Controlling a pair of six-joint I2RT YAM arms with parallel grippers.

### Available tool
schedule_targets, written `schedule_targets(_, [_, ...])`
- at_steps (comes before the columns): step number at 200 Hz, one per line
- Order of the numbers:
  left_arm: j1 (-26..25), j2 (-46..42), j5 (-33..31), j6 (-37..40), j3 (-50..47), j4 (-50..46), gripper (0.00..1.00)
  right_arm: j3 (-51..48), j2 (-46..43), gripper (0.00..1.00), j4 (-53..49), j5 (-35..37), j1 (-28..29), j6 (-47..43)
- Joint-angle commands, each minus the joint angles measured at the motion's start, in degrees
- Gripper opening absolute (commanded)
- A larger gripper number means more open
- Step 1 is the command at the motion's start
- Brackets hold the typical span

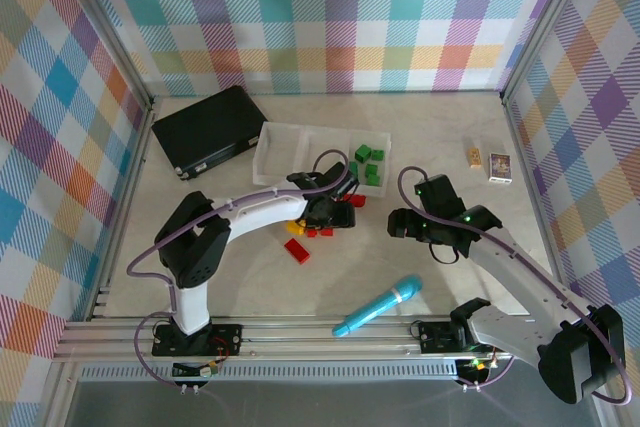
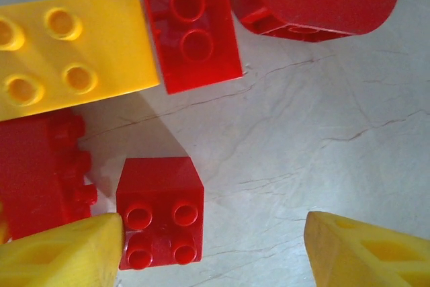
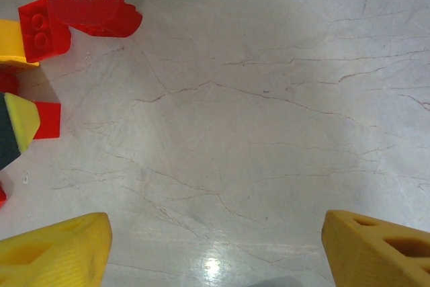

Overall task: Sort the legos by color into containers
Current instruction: Move the lego to the center of the table, then pick up the lego from the center of the table.

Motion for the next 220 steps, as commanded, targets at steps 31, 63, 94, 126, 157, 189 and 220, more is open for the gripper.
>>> schedule_targets(31, [-0.91,3.28,1.89,1.61,3.46,-0.34,0.76,-0.72,-0.80,0.82,0.40,0.97,-0.48,0.16])
schedule_targets(63, [-0.91,1.83,-3.78,6.37,5.74,-6.62,0.89,-0.59,-1.02,0.82,0.06,1.07,-0.55,-0.18])
schedule_targets(94, [-0.89,-0.23,-8.86,10.01,5.94,-10.82,0.93,-0.76,0.15,0.82,0.35,0.94,-0.57,-0.37])
schedule_targets(126, [-0.92,-1.32,-8.82,9.86,4.42,-9.19,0.89,-0.77,1.03,0.82,1.24,0.19,-0.61,0.20])
schedule_targets(157, [-0.92,0.70,-6.24,10.08,4.96,-7.52,0.87,-0.45,1.10,0.82,1.02,0.04,-0.65,0.18])
schedule_targets(189, [-0.82,3.32,-6.10,10.02,6.81,-7.99,0.84,-0.57,0.74,0.82,0.41,0.33,-0.66,-0.08])
schedule_targets(220, [-0.78,5.53,-5.32,10.47,8.19,-7.33,0.77,-1.21,0.39,0.82,0.52,0.44,-0.66,0.14])
